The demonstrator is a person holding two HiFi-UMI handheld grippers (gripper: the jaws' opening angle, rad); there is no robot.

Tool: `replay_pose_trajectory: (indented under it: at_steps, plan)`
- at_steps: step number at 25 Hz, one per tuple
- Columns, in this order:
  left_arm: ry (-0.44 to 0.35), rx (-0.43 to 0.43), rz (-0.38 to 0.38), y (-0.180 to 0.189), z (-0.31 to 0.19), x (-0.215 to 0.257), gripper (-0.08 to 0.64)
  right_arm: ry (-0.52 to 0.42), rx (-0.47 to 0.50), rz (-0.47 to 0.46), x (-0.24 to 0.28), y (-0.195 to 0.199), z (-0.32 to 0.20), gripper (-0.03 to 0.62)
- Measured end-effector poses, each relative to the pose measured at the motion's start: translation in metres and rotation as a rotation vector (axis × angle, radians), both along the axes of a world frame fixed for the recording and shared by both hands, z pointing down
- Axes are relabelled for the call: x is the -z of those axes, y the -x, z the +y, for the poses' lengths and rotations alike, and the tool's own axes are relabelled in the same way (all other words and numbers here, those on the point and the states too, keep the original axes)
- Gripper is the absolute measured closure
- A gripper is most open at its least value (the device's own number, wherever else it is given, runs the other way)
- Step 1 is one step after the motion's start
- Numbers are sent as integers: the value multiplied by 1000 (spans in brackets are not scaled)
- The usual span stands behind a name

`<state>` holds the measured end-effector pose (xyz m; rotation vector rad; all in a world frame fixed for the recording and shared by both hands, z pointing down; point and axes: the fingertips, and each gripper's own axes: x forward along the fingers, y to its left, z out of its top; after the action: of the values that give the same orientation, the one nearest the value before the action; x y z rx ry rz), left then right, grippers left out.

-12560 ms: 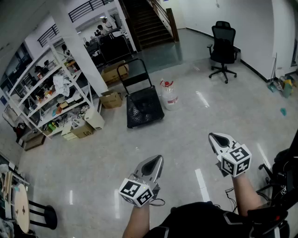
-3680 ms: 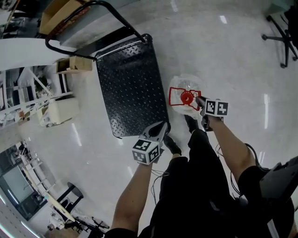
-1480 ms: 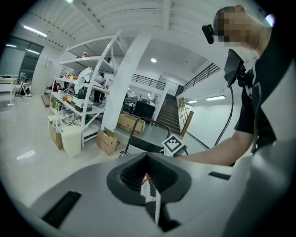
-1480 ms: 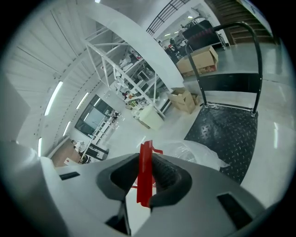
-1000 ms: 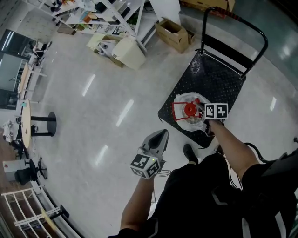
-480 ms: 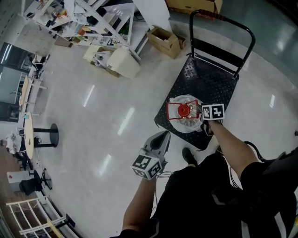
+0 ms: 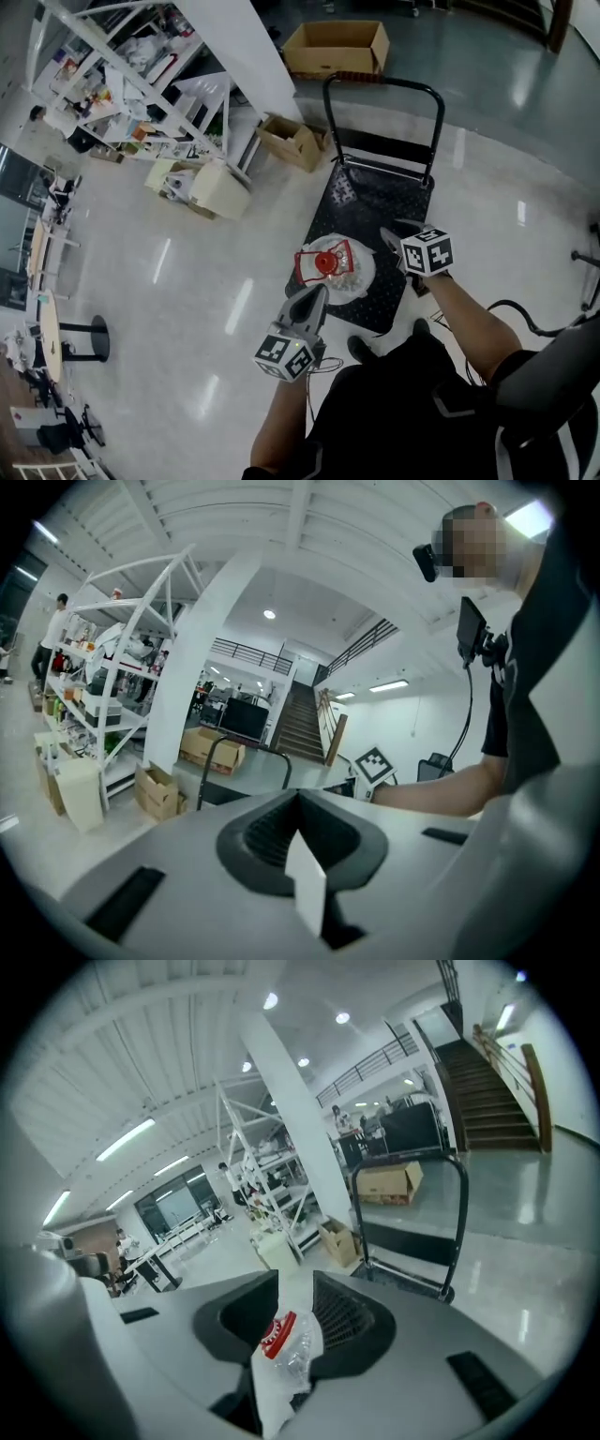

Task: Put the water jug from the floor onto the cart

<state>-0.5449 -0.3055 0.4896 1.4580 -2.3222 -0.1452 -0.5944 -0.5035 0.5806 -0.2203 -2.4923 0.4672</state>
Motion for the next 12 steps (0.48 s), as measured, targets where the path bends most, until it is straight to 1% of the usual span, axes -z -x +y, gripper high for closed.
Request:
replay_pose_trajectory:
  at_steps: [3, 5, 7, 9, 10, 12]
  plan:
    - [-52, -50, -39, -5, -35, 26, 559, -51, -13, -114, 58, -24, -30, 480]
    - [-85, -86, -72, -9, -58, 47, 558, -53, -20, -180, 92, -41, -46, 482]
    - [-100, -124, -113, -14, -85, 63, 559, -66, -21, -237, 119, -57, -65, 492]
    - [-112, -166, -141, -19, -117, 75, 560, -108, -44, -281, 140, -75, -94, 564]
    - [-117, -183, -147, -22, -132, 80, 560, -132, -61, -293, 149, -85, -108, 587]
    - [-123, -206, -147, -29, -156, 89, 560, -169, -94, -300, 161, -104, -132, 591]
